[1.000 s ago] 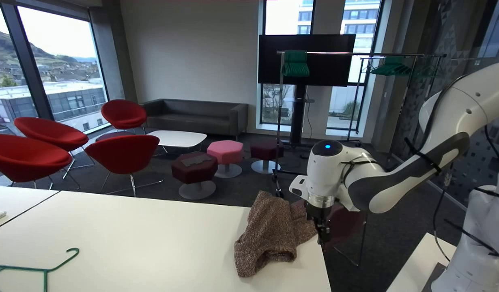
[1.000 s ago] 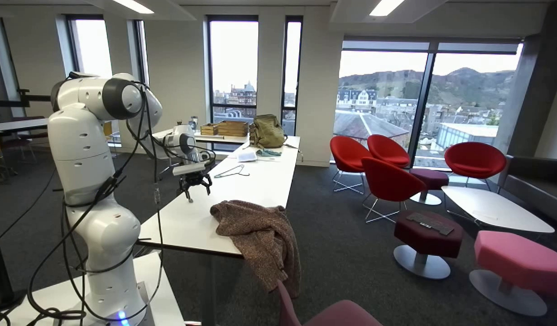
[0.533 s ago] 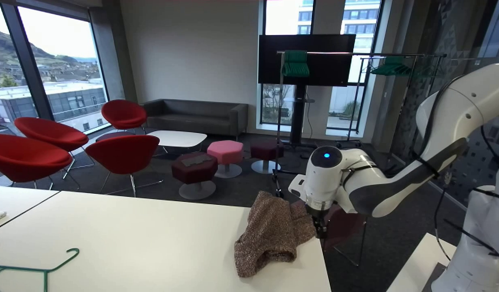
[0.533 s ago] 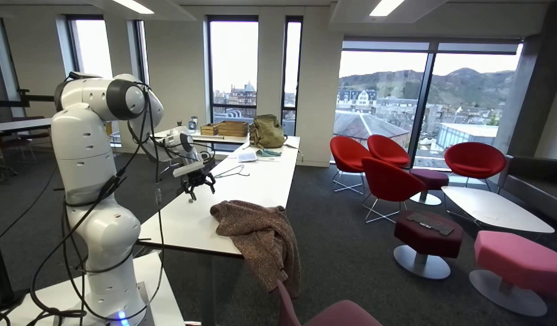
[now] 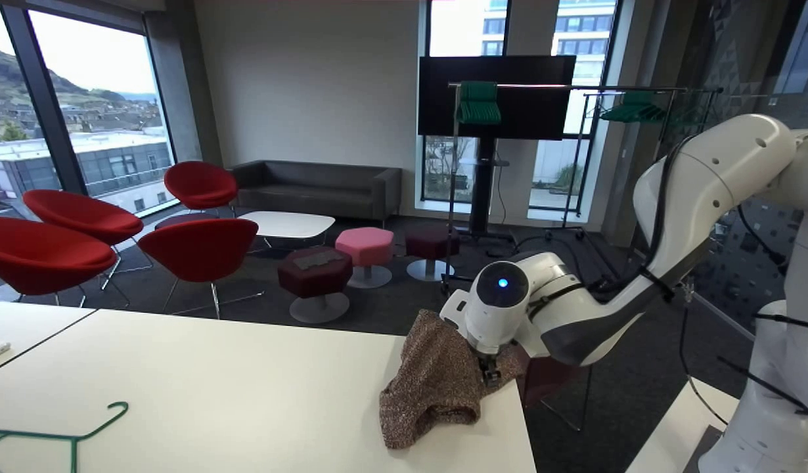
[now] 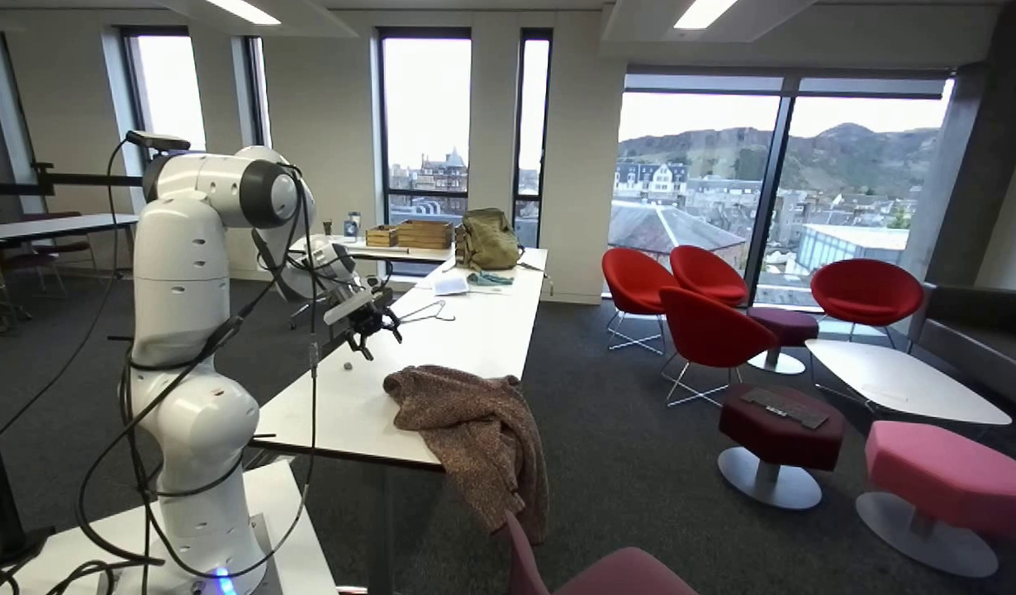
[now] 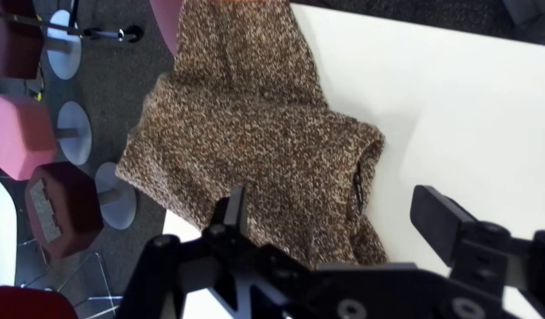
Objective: Hang the brown clothing on the back of the chair
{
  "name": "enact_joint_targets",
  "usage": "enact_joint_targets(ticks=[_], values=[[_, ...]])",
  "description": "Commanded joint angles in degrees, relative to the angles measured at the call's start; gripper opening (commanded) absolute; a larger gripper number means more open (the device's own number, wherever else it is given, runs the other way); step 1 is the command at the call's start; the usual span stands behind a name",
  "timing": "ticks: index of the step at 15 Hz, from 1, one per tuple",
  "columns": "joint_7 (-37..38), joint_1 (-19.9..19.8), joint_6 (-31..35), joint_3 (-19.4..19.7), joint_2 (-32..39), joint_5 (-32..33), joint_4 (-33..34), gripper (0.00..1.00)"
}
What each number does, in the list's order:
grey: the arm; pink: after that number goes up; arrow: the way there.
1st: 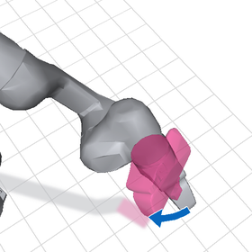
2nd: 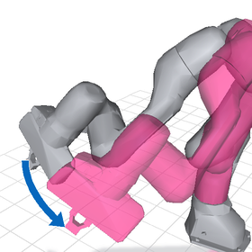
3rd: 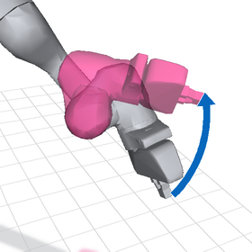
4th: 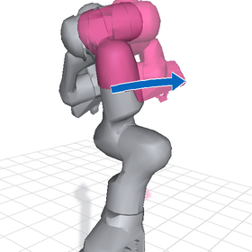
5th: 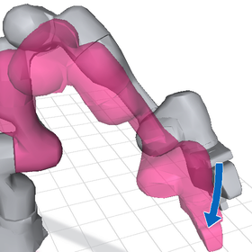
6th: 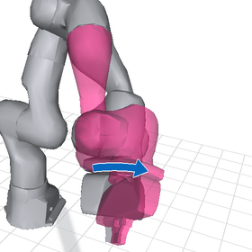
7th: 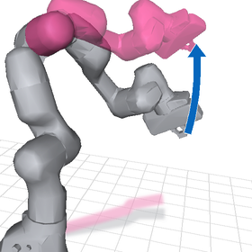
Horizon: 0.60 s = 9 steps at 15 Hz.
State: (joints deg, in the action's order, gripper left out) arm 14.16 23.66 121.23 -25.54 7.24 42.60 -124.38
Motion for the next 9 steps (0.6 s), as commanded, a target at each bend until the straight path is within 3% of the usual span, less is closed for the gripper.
enact_joint_targets(ticks=[1,9], values=[[1.22,2.57,3.97,1.10,6.37,4.39,5.35,1.00],[0.15,6.98,3.99,3.98,15.12,9.34,13.21,1.00]])
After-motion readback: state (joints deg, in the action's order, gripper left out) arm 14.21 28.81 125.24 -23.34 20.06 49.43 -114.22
